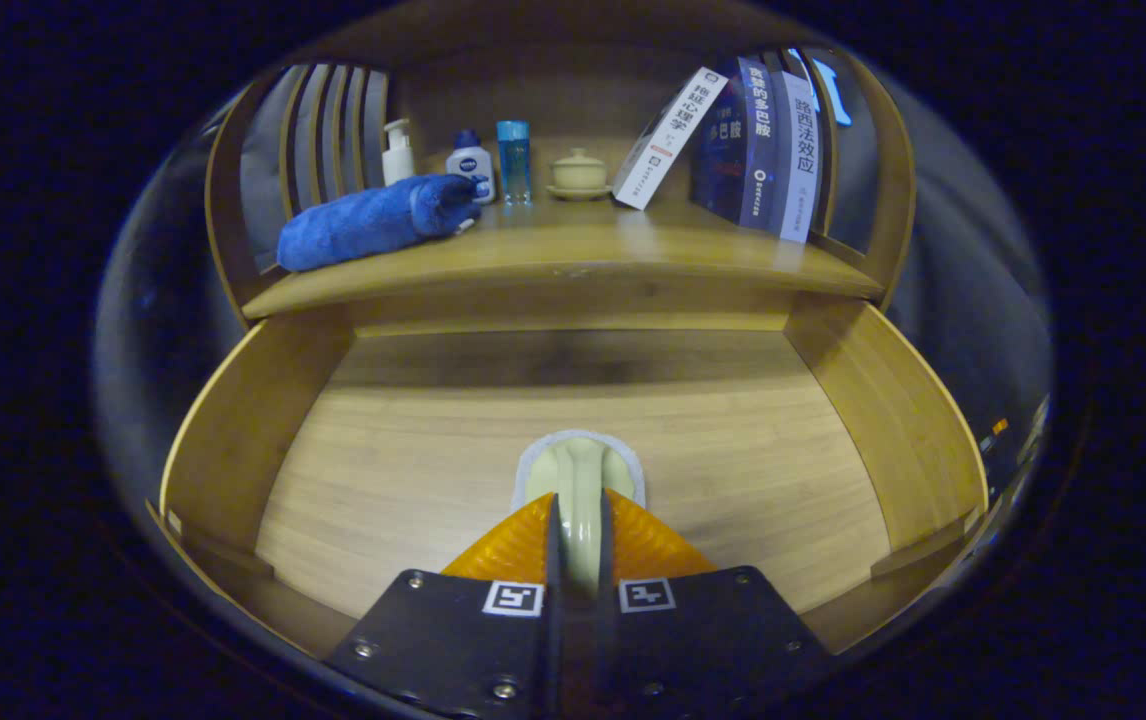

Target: Pull open the drawer, take out the items inside it, and place them on the countertop above the cabinet.

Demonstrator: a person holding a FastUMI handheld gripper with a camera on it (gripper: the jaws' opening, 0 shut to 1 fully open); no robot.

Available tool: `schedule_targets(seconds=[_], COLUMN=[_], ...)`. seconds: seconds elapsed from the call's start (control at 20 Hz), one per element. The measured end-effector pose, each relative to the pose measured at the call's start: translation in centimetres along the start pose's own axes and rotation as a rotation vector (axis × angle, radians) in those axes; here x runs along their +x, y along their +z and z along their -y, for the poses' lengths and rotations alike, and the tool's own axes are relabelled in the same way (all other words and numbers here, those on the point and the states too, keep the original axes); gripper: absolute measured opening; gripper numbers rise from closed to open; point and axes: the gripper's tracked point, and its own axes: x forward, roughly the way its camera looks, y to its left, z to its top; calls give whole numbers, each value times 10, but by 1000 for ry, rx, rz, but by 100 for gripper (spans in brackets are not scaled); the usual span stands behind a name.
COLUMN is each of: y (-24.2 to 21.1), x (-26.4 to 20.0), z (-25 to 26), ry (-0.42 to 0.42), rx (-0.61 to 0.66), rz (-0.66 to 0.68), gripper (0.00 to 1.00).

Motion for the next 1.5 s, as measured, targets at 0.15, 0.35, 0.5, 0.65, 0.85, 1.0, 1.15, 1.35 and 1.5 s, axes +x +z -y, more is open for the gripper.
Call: schedule_targets(seconds=[0.15,0.35,0.5,0.65,0.85,1.0,1.15,1.35,1.5], y=[23,68,92,116,152,184,214,250,265], x=[-17,-60,-92,-122,-162,-185,-188,-164,-123], z=[-1,5,10,6,-7,-10,-7,-9,-11], ry=[7,-2,-15,-31,-23,-20,-26,-26,-37], rx=[-4,3,-5,-12,-5,22,27,13,-18], rz=[96,258,345,429,478,521,525,501,459], gripper=[14,13,13,14,13,13,13,13,13])
